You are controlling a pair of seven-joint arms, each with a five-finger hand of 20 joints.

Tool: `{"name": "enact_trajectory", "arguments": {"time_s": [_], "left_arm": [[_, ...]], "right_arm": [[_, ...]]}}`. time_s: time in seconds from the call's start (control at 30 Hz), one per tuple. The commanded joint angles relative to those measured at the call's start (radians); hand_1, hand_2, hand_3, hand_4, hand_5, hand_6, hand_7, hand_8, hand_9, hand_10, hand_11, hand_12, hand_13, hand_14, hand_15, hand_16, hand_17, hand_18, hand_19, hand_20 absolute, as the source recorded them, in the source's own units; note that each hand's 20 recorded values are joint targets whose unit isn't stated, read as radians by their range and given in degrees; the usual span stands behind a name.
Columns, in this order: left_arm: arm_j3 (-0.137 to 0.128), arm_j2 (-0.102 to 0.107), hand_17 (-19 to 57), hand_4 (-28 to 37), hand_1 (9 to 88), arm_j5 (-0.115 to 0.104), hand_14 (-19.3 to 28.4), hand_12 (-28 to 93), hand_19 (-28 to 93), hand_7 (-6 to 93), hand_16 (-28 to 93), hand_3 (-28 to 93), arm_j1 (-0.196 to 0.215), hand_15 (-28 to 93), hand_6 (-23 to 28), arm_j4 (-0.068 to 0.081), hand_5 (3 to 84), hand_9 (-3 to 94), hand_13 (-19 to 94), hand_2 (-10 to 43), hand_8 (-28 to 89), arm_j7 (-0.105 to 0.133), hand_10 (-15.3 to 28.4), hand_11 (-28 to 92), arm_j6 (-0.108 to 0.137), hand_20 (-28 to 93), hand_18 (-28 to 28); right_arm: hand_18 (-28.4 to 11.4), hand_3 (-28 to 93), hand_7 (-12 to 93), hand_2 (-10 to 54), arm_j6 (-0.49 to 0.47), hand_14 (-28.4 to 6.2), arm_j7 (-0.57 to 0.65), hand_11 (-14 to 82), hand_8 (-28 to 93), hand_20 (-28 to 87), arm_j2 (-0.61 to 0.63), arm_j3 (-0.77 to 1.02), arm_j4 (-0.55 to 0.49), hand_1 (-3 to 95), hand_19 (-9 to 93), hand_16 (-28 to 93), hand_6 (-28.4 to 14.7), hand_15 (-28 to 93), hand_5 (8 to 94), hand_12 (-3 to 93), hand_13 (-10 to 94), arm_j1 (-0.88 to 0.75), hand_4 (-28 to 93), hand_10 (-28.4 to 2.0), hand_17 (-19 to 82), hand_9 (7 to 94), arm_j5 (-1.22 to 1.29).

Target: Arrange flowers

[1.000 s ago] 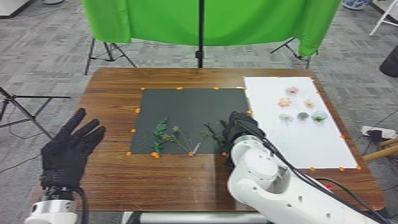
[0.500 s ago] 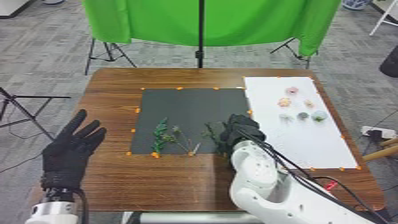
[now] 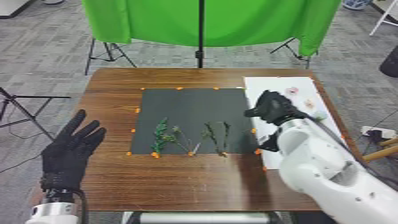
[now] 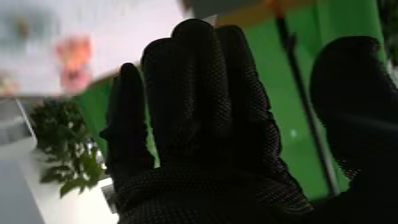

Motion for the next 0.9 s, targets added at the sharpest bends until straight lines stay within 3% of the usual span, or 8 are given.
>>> {"name": "enact_trajectory", "arguments": {"time_s": [0.03,0.17,0.27,0.43,0.6,0.73,0.9], "left_arm": [[0.010,0.003,-10.5,-28.3,21.0,-0.013,28.4,9,54,10.2,-12,82,0.012,51,7.3,0.003,34.7,34.4,23,7.1,-10,0.019,20.6,22,0.015,-2,28.0],[0.007,0.000,-10.5,-28.3,21.1,-0.014,28.4,9,54,10.1,-12,82,0.004,51,7.4,0.009,34.7,34.4,23,7.1,-10,0.015,20.7,22,0.014,-2,28.0],[0.011,0.010,-10.5,-28.3,20.8,-0.024,28.4,9,54,10.1,-12,82,-0.001,51,7.3,0.011,34.7,34.4,23,7.0,-10,0.026,20.6,22,0.024,-2,28.1],[0.008,-0.002,-10.6,-28.3,20.8,-0.014,28.4,9,54,10.2,-12,82,-0.012,51,7.3,0.013,34.6,34.3,23,7.0,-10,0.007,20.6,22,0.015,-2,28.1],[0.011,0.003,-10.6,-28.3,20.8,-0.021,28.4,9,54,10.2,-12,82,-0.019,51,7.2,0.015,34.5,34.4,23,7.0,-10,0.006,20.7,22,0.019,-2,28.2],[0.008,0.003,-10.6,-28.3,20.8,-0.020,28.4,9,54,10.1,-12,82,-0.017,51,7.3,0.010,34.6,34.3,23,7.0,-10,-0.003,20.7,22,0.025,-2,28.2],[0.020,0.021,-10.6,-28.3,20.9,-0.030,28.4,9,54,10.1,-12,82,-0.024,51,7.3,0.014,34.6,34.3,23,7.1,-10,0.018,20.7,22,0.025,-2,28.1]], "right_arm": [[-24.5,78,17,-9.2,-0.034,-12.9,0.013,32.3,-13,30,0.159,0.009,0.087,32.9,75,13,-1.0,68,60.7,15.8,57,0.019,-28,-14.8,16,64.5,-0.099],[-24.9,79,16,-9.4,-0.040,-12.8,0.037,31.7,-13,31,0.176,-0.036,0.127,33.5,75,13,-0.4,68,57.4,15.8,56,0.046,-28,-14.9,16,62.2,-0.094],[-25.1,79,16,-9.5,-0.044,-12.6,0.022,31.8,-13,32,0.179,-0.080,0.160,33.7,74,13,-0.3,69,56.2,15.8,55,0.076,-28,-14.9,16,61.8,-0.095],[-25.4,79,17,-9.5,-0.043,-12.0,0.039,32.9,-13,33,0.169,-0.188,0.206,34.8,74,13,0.5,69,55.2,16.1,56,0.148,-28,-14.8,16,61.9,-0.138],[-25.6,79,18,-9.5,-0.065,-11.3,0.063,34.3,-14,33,0.149,-0.264,0.241,36.3,74,13,1.4,70,55.6,16.2,57,0.203,-28,-14.3,17,62.7,-0.161],[-25.4,79,18,-9.5,0.024,-10.7,0.051,35.1,-14,34,0.151,-0.432,0.314,37.8,73,13,2.0,70,57.7,16.1,58,0.315,-28,-13.8,17,63.9,-0.222],[-23.8,76,20,-9.5,0.124,-8.0,0.067,35.1,-10,36,0.142,-0.563,0.364,41.4,75,15,4.0,68,68.2,18.3,64,0.395,-28,-10.6,20,72.4,-0.276]]}}
